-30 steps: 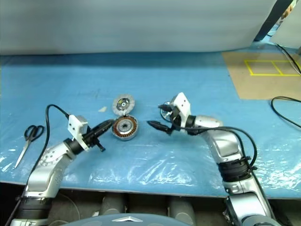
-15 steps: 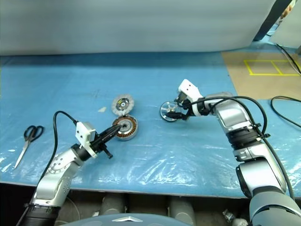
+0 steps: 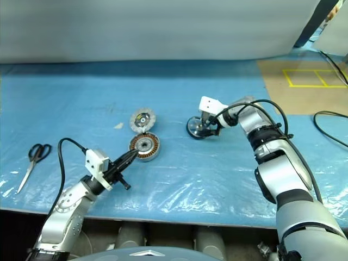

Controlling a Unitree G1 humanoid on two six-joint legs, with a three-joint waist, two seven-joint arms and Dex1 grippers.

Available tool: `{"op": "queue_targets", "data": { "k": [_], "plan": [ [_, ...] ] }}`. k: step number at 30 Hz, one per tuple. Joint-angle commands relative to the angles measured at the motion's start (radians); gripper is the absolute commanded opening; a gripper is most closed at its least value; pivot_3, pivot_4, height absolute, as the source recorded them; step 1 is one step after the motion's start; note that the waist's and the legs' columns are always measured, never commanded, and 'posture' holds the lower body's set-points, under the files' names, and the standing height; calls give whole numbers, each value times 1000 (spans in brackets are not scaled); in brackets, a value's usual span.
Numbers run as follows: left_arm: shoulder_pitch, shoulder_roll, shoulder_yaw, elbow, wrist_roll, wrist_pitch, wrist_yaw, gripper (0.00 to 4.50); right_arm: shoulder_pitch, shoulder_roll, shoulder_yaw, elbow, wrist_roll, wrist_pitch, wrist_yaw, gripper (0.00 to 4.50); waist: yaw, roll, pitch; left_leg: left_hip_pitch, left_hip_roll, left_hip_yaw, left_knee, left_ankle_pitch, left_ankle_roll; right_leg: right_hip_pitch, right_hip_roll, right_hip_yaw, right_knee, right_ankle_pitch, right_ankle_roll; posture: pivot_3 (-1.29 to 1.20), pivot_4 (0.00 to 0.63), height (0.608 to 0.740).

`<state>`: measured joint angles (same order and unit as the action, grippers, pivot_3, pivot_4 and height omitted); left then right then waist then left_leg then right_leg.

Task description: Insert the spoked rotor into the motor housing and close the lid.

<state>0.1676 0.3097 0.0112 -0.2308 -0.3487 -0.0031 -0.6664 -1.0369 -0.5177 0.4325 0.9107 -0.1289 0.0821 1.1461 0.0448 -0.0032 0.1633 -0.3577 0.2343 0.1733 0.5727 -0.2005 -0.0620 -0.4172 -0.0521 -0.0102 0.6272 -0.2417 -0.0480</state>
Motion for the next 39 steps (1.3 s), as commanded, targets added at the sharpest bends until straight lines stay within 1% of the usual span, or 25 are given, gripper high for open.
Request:
{"op": "queue_targets", "data": {
  "k": [1,3,6,8,20,22,23,28,35,39],
  "plan": [
    [5,5,6,-45,-4,-5,11,13,-35,5,-32,17,-13,-41,14,4500,0,0,0,-3,0,0,1,0,0,-2,0,0,1,0,0,0,150,740],
    [3,6,6,-47,-4,0,16,13,-35,7,-36,24,-20,-57,20,4500,0,0,0,-7,1,0,5,0,1,-6,0,0,5,0,0,0,150,740],
    [-2,7,4,-46,-4,5,21,13,-33,12,-42,35,-32,-77,21,4500,0,0,0,-7,2,0,7,0,1,-9,0,0,12,-1,-3,0,150,740],
    [-6,7,2,-45,-3,8,25,0,-32,13,-39,40,-48,-92,15,4101,0,0,0,-7,2,0,7,-1,0,-9,1,0,13,-2,-3,0,150,740],
    [-17,10,0,-41,-6,20,31,0,-44,11,-61,67,-91,-153,-37,4101,0,0,0,-7,2,0,9,-1,0,-9,0,0,14,-2,-4,0,150,740],
    [-19,11,0,-39,-6,22,30,0,-40,11,-64,60,-91,-156,-40,4476,0,0,0,-7,2,0,9,-1,0,-9,0,0,14,-2,-4,0,150,740],
    [-20,11,1,-38,-7,23,29,0,-38,12,-66,56,-90,-159,-40,4490,0,0,0,-7,2,0,9,-1,0,-9,0,0,14,-2,-4,0,150,740],
    [-23,12,2,-34,-8,28,28,0,-43,14,-81,49,-88,-186,-44,4490,0,0,0,-7,2,0,9,-1,0,-9,0,0,14,-2,-4,0,150,740],
    [-30,11,3,-22,-7,35,27,0,-23,7,-104,-13,-61,-251,3,4490,0,0,0,-7,2,0,9,-1,0,-9,0,0,14,-2,-4,0,150,740],
    [-37,11,3,-13,-7,37,26,0,-14,8,-117,-43,-48,-253,17,4490,0,0,0,-7,2,0,9,-1,0,-9,0,0,14,-2,-4,0,150,740]
  ]
}}
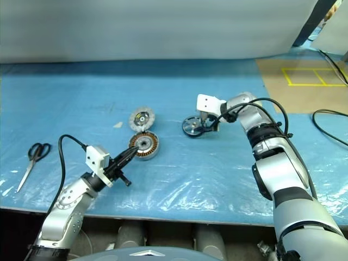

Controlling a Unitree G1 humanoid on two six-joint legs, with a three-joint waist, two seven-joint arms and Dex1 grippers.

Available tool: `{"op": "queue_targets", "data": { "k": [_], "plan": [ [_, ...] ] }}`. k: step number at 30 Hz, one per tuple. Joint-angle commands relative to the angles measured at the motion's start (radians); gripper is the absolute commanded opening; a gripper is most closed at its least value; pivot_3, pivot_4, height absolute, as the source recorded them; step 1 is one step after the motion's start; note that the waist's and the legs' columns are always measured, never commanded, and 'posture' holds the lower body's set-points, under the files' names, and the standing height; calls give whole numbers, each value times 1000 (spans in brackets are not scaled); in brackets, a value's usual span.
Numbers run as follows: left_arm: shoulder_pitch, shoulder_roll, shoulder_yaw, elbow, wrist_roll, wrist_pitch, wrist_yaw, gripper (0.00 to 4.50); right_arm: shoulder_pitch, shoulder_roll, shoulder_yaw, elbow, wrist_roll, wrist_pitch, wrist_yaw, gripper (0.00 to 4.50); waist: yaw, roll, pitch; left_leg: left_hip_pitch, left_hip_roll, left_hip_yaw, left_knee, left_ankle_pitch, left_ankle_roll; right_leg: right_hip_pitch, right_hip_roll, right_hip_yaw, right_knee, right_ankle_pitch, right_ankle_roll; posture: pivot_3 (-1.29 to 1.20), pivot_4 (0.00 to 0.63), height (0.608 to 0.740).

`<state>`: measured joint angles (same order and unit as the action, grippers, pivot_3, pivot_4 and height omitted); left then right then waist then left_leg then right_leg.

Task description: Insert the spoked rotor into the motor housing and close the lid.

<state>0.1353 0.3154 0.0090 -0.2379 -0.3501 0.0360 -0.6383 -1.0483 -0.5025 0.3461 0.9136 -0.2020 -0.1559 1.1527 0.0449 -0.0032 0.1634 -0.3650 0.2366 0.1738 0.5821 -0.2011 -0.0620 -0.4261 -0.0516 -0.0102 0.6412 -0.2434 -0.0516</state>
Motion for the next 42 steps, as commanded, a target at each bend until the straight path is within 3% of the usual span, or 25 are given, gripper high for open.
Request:
{"op": "queue_targets", "data": {
  "k": [1,6,29,34,42],
  "plan": [
    [-5,5,5,-5,-5,-2,-3,0,1,-8,-33,-53,28,-13,14,4113,0,0,0,0,0,0,0,0,0,0,0,0,0,0,0,0,150,740],
    [-10,7,7,3,-5,-1,-6,0,16,-10,-30,-70,20,1,29,2615,0,0,0,0,0,0,0,0,0,0,0,0,0,0,0,0,150,740],
    [-9,7,11,11,4,-12,-1,0,7,57,-9,15,-36,113,-7,2615,-1,0,0,0,0,0,0,0,0,0,0,0,0,0,0,0,150,740],
    [-10,8,20,-2,-6,-14,0,0,5,62,-9,28,-42,110,-18,1373,-2,0,0,2,0,0,0,0,0,1,0,0,1,0,0,0,150,740],
    [12,33,60,-51,-31,-13,-5,0,-26,76,-40,-54,24,145,71,1367,-4,0,0,2,0,0,0,0,0,1,0,0,1,0,0,0,150,740]
  ]
}}
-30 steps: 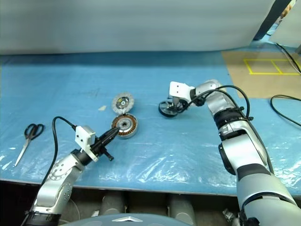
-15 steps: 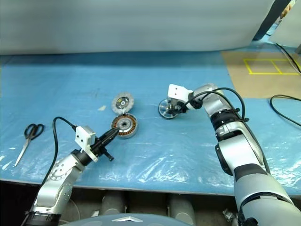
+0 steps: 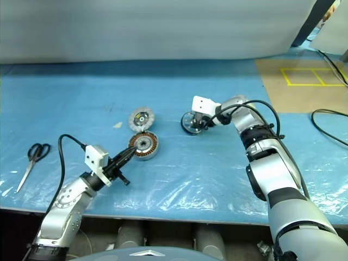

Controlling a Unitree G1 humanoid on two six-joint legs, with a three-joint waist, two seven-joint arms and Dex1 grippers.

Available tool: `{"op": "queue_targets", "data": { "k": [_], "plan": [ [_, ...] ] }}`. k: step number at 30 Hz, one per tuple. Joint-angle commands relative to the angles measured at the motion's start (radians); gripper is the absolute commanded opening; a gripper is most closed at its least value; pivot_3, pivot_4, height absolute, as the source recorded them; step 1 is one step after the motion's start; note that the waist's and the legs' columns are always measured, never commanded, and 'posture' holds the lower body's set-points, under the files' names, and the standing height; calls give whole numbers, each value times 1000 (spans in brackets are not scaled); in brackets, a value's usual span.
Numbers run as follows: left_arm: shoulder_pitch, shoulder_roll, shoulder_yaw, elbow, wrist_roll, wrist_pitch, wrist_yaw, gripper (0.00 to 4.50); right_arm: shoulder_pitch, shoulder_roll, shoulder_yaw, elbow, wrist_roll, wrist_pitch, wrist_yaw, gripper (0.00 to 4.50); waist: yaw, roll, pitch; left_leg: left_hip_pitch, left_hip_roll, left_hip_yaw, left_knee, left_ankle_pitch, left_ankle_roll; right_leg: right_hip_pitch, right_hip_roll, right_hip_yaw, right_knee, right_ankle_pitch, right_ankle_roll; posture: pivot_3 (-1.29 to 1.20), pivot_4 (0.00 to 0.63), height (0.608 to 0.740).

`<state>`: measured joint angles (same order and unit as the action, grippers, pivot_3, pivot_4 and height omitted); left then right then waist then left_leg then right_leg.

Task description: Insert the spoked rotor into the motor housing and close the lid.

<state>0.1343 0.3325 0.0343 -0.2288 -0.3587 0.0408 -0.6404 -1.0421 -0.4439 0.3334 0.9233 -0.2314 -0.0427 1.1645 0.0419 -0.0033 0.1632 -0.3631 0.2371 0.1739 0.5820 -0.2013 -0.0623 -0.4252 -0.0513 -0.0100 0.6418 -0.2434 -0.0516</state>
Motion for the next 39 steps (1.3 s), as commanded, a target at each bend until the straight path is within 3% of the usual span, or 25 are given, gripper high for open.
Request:
{"op": "queue_targets", "data": {
  "k": [1,6,10,19,39],
  "plan": [
    [21,20,45,-68,-25,-19,-1,0,-40,28,-37,-95,79,61,95,1367,-1,0,0,0,0,0,0,0,0,0,0,0,0,0,0,0,150,740],
    [58,37,84,-97,-43,-15,-2,0,-56,106,-55,-259,190,225,208,1367,-2,0,0,-3,1,0,0,1,1,-3,1,0,0,0,0,0,150,740],
    [88,45,97,-110,-47,-14,-2,0,-71,191,-28,-306,213,280,217,1367,1,0,0,-4,1,0,0,2,3,-4,1,0,0,0,0,0,150,740],
    [95,35,83,-122,-33,-11,19,0,-85,258,92,-214,137,162,231,1367,3,0,0,-4,1,0,0,0,0,-4,0,0,0,0,0,0,150,740],
    [94,34,79,-102,-31,-25,18,0,-125,311,145,-93,47,4,235,1367,-2,0,0,-4,1,0,-1,0,0,-4,0,0,0,0,0,0,150,740]
  ]
}}
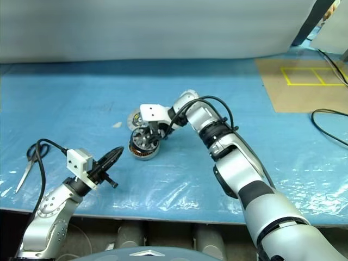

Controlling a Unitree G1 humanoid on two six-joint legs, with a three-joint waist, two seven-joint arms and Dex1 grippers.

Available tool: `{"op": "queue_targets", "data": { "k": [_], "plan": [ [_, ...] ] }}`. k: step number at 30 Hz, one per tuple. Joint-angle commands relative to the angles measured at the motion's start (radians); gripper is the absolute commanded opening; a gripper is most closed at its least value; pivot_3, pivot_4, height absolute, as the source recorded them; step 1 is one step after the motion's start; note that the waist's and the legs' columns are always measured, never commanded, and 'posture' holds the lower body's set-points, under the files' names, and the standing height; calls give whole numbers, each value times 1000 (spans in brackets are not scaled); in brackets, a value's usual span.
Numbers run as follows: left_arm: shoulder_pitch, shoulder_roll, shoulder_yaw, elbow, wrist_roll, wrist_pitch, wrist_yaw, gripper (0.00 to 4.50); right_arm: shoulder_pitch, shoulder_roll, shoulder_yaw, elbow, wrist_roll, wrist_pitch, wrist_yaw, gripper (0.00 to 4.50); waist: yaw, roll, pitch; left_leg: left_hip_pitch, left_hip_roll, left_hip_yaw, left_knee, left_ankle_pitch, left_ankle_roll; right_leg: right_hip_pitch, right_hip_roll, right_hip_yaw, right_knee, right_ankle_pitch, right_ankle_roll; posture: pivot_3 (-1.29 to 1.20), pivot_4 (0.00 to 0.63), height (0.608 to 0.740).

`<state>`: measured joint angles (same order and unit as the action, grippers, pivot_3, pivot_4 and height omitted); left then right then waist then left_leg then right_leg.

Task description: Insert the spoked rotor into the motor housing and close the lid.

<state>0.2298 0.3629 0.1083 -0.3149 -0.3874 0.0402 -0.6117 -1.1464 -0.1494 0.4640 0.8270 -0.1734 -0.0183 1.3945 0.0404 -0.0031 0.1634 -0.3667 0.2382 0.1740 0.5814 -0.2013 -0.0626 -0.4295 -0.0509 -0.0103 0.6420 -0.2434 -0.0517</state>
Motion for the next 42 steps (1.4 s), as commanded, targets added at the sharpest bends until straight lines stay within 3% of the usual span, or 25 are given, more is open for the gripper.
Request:
{"op": "queue_targets", "data": {
  "k": [1,2,10,14,18,26,34,42],
  "plan": [
    [0,2,5,-15,-2,-26,-11,0,-20,17,15,4,-14,-23,6,1367,0,0,0,0,0,0,0,0,0,0,0,0,0,0,0,0,150,740],
    [1,1,4,-14,0,-28,-12,0,-19,19,16,7,-16,-26,4,1367,0,0,0,0,0,0,0,0,0,0,0,0,0,0,0,0,150,740],
    [-7,-1,5,-16,1,-25,-10,0,-50,40,-48,23,30,9,-16,3875,1,0,0,-1,0,0,0,0,0,0,0,0,0,0,0,0,150,740],
    [-24,1,12,-22,-5,-19,-5,0,-85,32,-153,27,114,94,-28,3875,2,0,0,-1,0,0,0,0,0,0,0,0,0,0,0,0,150,740],
    [-63,-5,-1,-20,-10,-9,-4,0,-49,32,-223,11,161,139,-95,2947,3,0,0,0,0,0,0,0,0,0,0,0,0,0,0,0,150,740],
    [-104,6,3,-9,-22,11,-22,0,206,64,-269,-211,230,187,-227,135,4,0,0,-1,0,0,0,1,1,0,0,0,0,0,0,0,150,740],
    [-92,16,17,2,-35,8,-45,0,325,79,-200,-348,209,245,-293,38,2,0,0,1,0,0,0,0,0,0,0,0,0,0,0,0,150,740],
    [-85,11,10,4,-29,6,-43,0,335,99,-74,-291,105,221,-380,38,1,0,0,1,-1,0,0,2,-4,1,0,0,0,0,0,0,150,740]
  ]
}}
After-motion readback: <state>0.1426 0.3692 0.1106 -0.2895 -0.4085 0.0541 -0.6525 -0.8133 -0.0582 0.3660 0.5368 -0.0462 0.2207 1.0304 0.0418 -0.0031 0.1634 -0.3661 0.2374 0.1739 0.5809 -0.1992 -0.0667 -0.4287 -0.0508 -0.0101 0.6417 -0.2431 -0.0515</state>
